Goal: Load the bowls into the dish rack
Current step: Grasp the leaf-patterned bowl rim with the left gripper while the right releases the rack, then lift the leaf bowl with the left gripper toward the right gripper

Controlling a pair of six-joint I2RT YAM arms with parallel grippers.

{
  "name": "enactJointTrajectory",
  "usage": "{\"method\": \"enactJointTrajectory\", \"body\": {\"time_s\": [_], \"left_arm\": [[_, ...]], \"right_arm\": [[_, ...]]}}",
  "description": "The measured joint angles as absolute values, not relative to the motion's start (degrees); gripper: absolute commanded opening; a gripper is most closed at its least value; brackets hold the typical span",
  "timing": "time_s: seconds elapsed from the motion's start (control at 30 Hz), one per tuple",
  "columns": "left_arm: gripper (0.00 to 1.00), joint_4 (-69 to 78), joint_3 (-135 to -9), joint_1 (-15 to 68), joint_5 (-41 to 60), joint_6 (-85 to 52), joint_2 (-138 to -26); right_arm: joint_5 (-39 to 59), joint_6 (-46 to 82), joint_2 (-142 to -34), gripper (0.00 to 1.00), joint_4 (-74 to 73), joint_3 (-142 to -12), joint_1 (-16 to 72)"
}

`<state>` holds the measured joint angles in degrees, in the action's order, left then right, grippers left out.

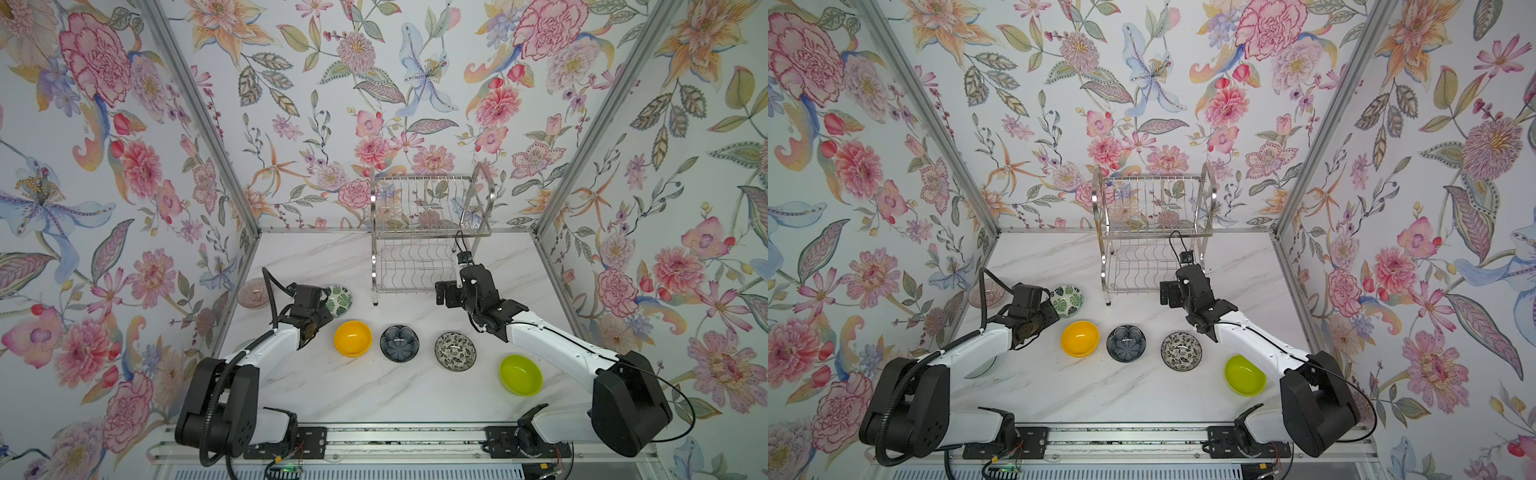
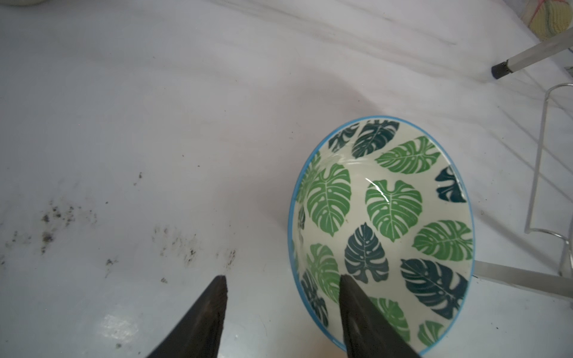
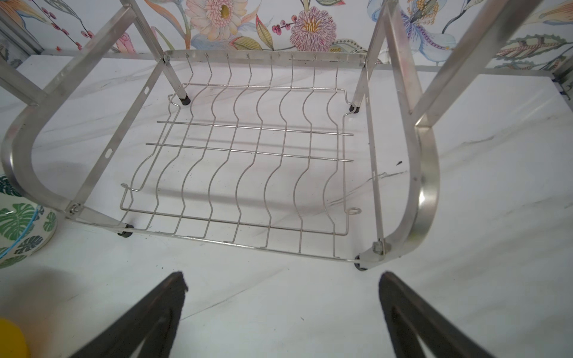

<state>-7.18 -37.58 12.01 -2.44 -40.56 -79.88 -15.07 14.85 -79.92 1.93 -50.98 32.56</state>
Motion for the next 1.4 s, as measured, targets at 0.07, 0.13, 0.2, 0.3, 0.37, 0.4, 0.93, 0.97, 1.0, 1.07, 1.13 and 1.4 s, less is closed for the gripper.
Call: {"method": "enactJointTrajectory", "body": {"time_s": [0.07,0.13,0.2,0.3,0.37,0.4,0.93,0.97,1.0,1.07,1.13,1.4], "left_arm": [[0.51,-6.26,-37.58,11.90,-1.52,-40.82,-81.32],[0.46,-5.19,-37.58,11.90,-0.73,-41.19,-81.73],[0.45,-4.14,-37.58,11.90,-0.21,-41.47,-81.78],[0.36,-3.66,-37.56,11.90,-0.16,-41.50,-81.89],[0.30,-2.96,-37.52,11.90,-0.16,-41.47,-82.24],[0.28,-2.63,-37.52,11.90,-0.14,-41.43,-82.46],[0.00,3.27,-36.12,11.51,0.73,-41.85,-82.74],[0.00,3.27,-35.86,11.51,0.62,-41.80,-82.30],[0.00,3.09,-35.77,11.51,0.40,-41.67,-81.95],[0.00,2.42,-35.75,11.51,-0.45,-41.21,-81.21],[0.00,1.78,-35.75,11.33,-0.91,-40.36,-80.25],[0.00,-0.43,-35.75,12.56,-4.75,-37.89,-69.08]], "right_arm": [[-15.64,14.85,-81.19,0.99,2.09,-51.31,33.32],[-15.94,14.85,-81.71,0.99,2.20,-51.42,33.82],[-16.36,14.87,-81.76,0.99,2.31,-51.44,34.22],[-17.23,15.14,-82.19,0.99,2.79,-52.51,34.46],[-17.56,15.49,-82.70,0.99,2.81,-53.52,34.50],[-17.63,15.55,-82.85,0.99,2.83,-53.80,34.50],[-17.04,22.20,-83.05,0.99,6.48,-58.72,34.83],[-16.91,22.70,-83.05,0.99,6.59,-58.83,34.83],[-16.80,23.14,-83.02,0.99,6.66,-58.83,34.83],[-16.40,24.23,-83.02,0.98,6.79,-58.83,34.83],[-15.84,25.23,-83.02,0.98,7.11,-58.89,34.83],[-12.60,31.53,-82.35,0.99,8.45,-60.07,34.54]]}}
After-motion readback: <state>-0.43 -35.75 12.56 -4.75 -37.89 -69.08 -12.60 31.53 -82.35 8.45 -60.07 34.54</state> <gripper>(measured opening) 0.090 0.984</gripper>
